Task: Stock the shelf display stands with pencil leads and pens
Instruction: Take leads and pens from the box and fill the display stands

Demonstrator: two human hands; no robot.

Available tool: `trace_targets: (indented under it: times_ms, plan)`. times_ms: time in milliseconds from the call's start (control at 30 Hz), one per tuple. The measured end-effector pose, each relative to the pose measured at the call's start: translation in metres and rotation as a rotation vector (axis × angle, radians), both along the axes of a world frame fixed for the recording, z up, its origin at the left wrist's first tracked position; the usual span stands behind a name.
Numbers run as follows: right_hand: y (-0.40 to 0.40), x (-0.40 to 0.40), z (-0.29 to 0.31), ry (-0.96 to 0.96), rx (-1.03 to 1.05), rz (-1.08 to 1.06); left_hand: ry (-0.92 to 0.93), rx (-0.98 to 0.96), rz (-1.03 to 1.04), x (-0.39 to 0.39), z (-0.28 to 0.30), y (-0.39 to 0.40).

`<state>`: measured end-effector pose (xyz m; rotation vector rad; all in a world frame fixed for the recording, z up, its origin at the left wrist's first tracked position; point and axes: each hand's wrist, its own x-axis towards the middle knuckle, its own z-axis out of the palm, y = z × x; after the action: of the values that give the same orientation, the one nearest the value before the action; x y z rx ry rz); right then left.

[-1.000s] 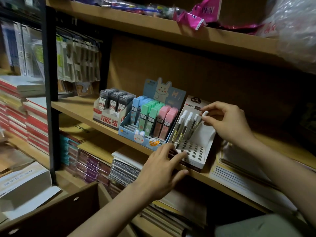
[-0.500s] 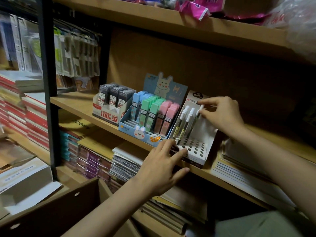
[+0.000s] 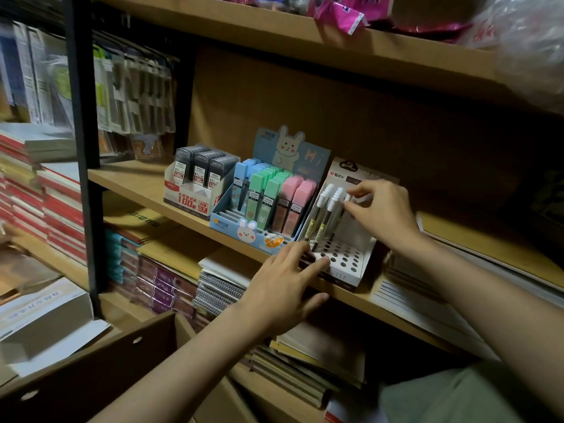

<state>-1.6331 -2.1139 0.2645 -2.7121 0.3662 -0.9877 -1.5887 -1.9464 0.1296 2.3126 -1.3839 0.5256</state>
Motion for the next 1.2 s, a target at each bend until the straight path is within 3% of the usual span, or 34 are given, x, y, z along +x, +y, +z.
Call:
trace_targets:
  times_ms: [167,267,400,500,600,733,900,1033,1200]
  plan:
    - [0.021,-0.026,-0.006,-0.186,0.136,0.139,0.06,-0.052,-0.019,-0.009,0.005,0.012]
    - [0.045,-0.046,-0.033,-0.185,0.24,0.307,0.109,-0.134,-0.016,-0.016,-0.003,0.03]
    - [0.085,-0.062,-0.087,-0.111,0.253,0.519,0.408,0.051,0.05,-0.021,-0.041,0.071]
    - [0.108,-0.061,-0.135,0.139,0.27,0.64,0.58,0.23,0.155,-0.029,-0.089,0.109]
    - [0.124,-0.049,-0.187,0.501,0.287,0.634,0.83,0.346,0.369,-0.045,-0.143,0.145]
    - [0.149,-0.027,-0.261,0.898,0.319,0.517,1.143,0.321,0.694,-0.069,-0.209,0.187]
    - [0.182,-0.014,-0.347,1.348,0.665,0.307,1.389,0.161,1.013,-0.099,-0.282,0.198]
    - [0.184,-0.01,-0.401,1.454,0.562,0.259,1.567,-0.071,1.229,-0.124,-0.321,0.181]
    - [0.187,-0.018,-0.448,1.551,0.295,0.189,1.46,-0.225,1.311,-0.131,-0.342,0.162]
